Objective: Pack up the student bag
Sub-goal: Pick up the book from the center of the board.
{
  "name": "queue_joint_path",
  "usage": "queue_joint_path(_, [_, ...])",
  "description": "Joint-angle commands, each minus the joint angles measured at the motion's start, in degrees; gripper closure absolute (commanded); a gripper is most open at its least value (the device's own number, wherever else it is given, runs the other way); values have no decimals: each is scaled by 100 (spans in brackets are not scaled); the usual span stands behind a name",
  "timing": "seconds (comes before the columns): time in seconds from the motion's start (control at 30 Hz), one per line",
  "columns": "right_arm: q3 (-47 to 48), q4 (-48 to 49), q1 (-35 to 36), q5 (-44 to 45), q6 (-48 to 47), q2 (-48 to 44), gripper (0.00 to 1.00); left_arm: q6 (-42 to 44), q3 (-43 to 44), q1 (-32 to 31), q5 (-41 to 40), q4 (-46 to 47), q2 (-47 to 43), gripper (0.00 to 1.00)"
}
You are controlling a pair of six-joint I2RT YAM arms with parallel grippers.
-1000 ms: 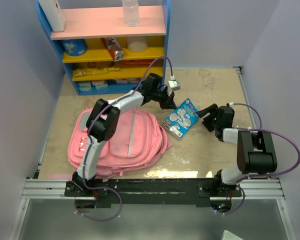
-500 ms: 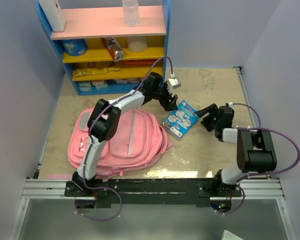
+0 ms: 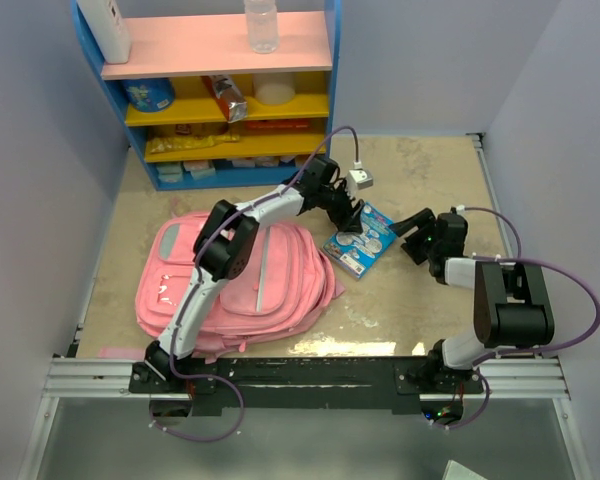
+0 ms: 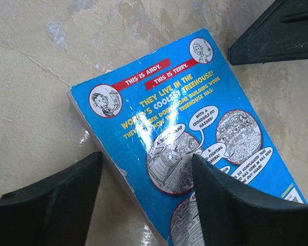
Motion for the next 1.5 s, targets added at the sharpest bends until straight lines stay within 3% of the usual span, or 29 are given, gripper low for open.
queue_joint_path(0.0, [47,65,94,-148,-23,26,26,-91,259,-18,227,-180,193,36])
queue_joint_path(0.1, [39,73,121,-174,-40,8,25,-214,197,-18,254,-66,193,61])
queue_joint_path(0.13, [12,82,112,-183,-58,-1,25,-214,189,-18,280,-22,175,78])
queue_joint_path(0.2, [3,74,121,-192,-93,-18,25,-240,162,-18,307,40,44,96])
queue_joint_path(0.23, [-5,65,112,-192,-154,-36,25,-232,127,-18,316,118,-18,100])
queue_joint_path(0.43, [-295,283,112,-174,-400,-352,24,-267,-48,25,570,478,-703,100])
queue_joint_path(0.77, [-840,740,112,-112,-392,-941,22,-1057,-470,315,1282,1279,-1240,100])
queue_joint_path(1.03, [-1332,3121,191,-482,311,-362,22,-1383,-760,412,1476,1754,-1451,100])
queue_joint_path(1.23, [-1175,4914,841,-447,724,613,22,-1532,-769,421,1546,1868,-1416,100])
queue_joint_path(1.33, [-1148,5802,912,-464,1066,1246,1,-1524,-778,430,1564,1877,-1433,100])
queue_joint_path(1.47, [-1148,6752,947,-464,1418,1906,1,-1533,-787,412,1608,1868,-1407,100])
